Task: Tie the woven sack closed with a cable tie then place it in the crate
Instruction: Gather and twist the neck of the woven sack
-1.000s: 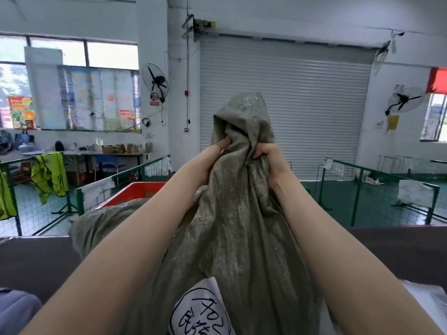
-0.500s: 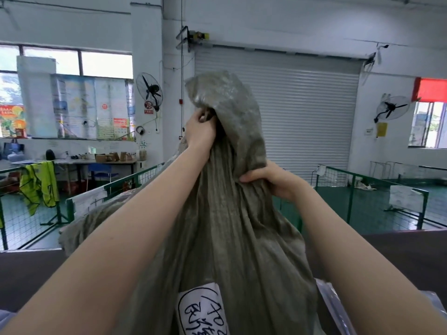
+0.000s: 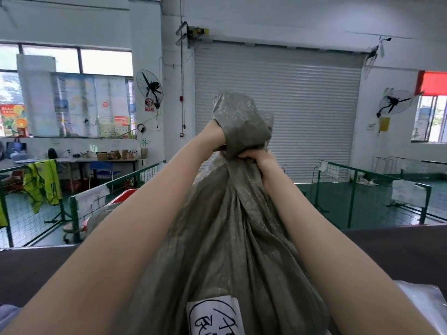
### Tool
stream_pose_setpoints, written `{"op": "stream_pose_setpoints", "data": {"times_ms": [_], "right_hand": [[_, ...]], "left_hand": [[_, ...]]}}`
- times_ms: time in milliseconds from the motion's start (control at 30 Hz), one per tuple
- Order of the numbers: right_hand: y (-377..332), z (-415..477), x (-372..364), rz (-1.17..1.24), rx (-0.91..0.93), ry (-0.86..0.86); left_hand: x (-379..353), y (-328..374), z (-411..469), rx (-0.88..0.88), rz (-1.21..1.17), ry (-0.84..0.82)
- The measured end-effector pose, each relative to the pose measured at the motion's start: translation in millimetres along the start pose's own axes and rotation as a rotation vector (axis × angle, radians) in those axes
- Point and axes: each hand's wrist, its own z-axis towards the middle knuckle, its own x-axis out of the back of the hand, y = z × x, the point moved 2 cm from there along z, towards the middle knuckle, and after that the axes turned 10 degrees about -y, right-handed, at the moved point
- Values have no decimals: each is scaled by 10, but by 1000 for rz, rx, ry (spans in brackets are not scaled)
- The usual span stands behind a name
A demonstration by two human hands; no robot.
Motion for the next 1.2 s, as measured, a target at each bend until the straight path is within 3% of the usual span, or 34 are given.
{"op": "stream_pose_setpoints", "data": {"times_ms": [200,300,400,500,600,800,967,1067,1200], "right_hand": [[-42,-75,-20,150,-13,5],[11,-116,24,327,68,-91],[58,-185,-31,369,42,-140],[83,-185,-60,389,27,-157],[99,-222,-102,446,34,-176],[-105,-44,-68,241,39,-110],[-121,-52,111,8,-136,-105],[-139,-100,131,-43,-176,-142],[-128,-140,7,83,-69,-179]], "left_hand": [[226,-138,-166,140,303,106],[277,-339,-311,435,501,-86],[303,-499,-413,593,336,-233],[261,-588,-391,532,31,-248],[161,-617,-321,423,-90,-256],[97,-505,-213,205,21,95],[202,-276,-129,78,-186,262],[188,-120,-75,-6,-154,239],[-55,-7,-53,-73,-217,56]]}}
